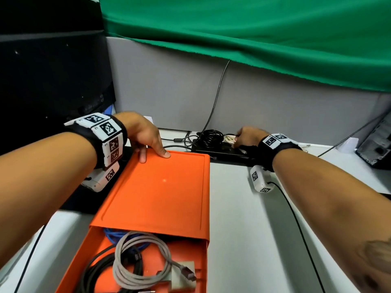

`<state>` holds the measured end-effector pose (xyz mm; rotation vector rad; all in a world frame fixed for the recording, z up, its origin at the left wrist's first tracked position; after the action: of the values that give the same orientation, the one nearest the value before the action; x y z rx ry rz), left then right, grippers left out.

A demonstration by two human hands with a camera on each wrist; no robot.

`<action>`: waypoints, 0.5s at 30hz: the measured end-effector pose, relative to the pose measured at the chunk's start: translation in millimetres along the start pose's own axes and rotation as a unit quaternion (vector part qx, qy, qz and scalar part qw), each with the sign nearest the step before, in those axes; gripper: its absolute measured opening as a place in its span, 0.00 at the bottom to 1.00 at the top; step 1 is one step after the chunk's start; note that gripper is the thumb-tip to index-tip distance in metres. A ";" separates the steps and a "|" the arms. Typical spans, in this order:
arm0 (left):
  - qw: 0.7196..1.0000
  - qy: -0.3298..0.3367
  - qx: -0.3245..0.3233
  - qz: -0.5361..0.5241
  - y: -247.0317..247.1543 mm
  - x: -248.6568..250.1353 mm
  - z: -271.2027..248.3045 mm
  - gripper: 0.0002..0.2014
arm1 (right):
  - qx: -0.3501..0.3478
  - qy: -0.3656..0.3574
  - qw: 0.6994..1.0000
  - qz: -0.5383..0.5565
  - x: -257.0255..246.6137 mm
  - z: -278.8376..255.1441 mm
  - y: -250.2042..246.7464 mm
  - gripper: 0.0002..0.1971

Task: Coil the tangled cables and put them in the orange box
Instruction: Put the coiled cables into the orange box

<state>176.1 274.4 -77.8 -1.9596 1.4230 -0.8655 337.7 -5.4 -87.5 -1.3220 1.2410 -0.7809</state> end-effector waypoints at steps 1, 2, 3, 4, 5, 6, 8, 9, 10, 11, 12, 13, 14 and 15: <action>1.000 0.001 0.003 -0.001 -0.3 -0.4 -0.1 0.18 | 0.002 0.002 1.000 0.016 2.5 -1.6 -2.9 0.17; 1.000 0.001 0.005 -0.004 -0.5 -0.8 0.0 0.17 | 0.007 0.001 0.999 0.038 4.0 -3.4 -6.9 0.17; 1.000 0.002 0.006 -0.006 -0.6 -1.2 0.0 0.17 | 0.014 -0.002 0.998 0.058 4.4 -5.1 -12.3 0.17; 1.000 0.002 0.008 -0.009 -0.6 -1.2 -0.4 0.17 | 0.022 -0.006 0.997 0.075 4.1 -6.8 -18.4 0.17; 1.000 0.001 0.009 -0.012 -0.5 -1.3 -0.8 0.16 | 0.026 -0.012 0.996 0.083 2.8 -10.9 -24.9 0.15; 1.000 0.000 0.009 -0.015 -0.4 -1.3 -1.1 0.16 | 0.022 -0.018 0.996 0.090 0.2 -17.0 -30.9 0.13; 1.000 -0.004 0.011 -0.019 -0.6 -1.7 -2.3 0.16 | -0.013 -0.027 0.994 0.108 -5.9 -32.5 -39.7 0.11; 1.000 -0.007 0.011 -0.019 -0.3 -2.3 -3.2 0.17 | -0.034 -0.033 0.993 0.112 -10.0 -41.5 -43.2 0.11; 1.000 -0.010 0.010 -0.018 0.4 -2.7 -3.6 0.18 | -0.045 -0.042 0.992 0.109 -14.5 -51.4 -47.9 0.11; 1.000 -0.012 0.008 -0.017 0.7 -2.6 -4.2 0.19 | -0.049 -0.053 0.992 0.099 -20.0 -61.8 -54.2 0.11; 1.000 -0.014 0.006 -0.017 1.8 -3.7 -4.0 0.20 | -0.051 -0.064 0.993 0.089 -27.0 -74.0 -60.0 0.11; 1.000 -0.018 0.004 -0.018 1.9 -3.7 -3.5 0.21 | -0.048 -0.075 0.992 0.083 -33.8 -87.5 -67.5 0.11; 1.000 -0.022 0.001 -0.021 2.5 -4.6 -2.8 0.25 | -0.046 -0.091 0.991 0.082 -42.8 -104.2 -74.0 0.10; 0.999 -0.027 -0.004 -0.024 4.7 -6.2 -4.4 0.30 | -0.042 -0.113 0.989 0.081 -54.3 -124.4 -80.0 0.09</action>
<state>168.5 278.8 -79.6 -2.0150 1.3559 -0.8227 225.1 0.0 22.5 -1.3188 1.1909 -0.4545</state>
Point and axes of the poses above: each hand's wrist, its own z-axis towards the middle knuckle, its own y-axis out of the palm, x = y × z, the point moved 8 cm from there along z, towards the middle knuckle, and after that the axes turned 4 degrees about z, right-handed, at the moved point
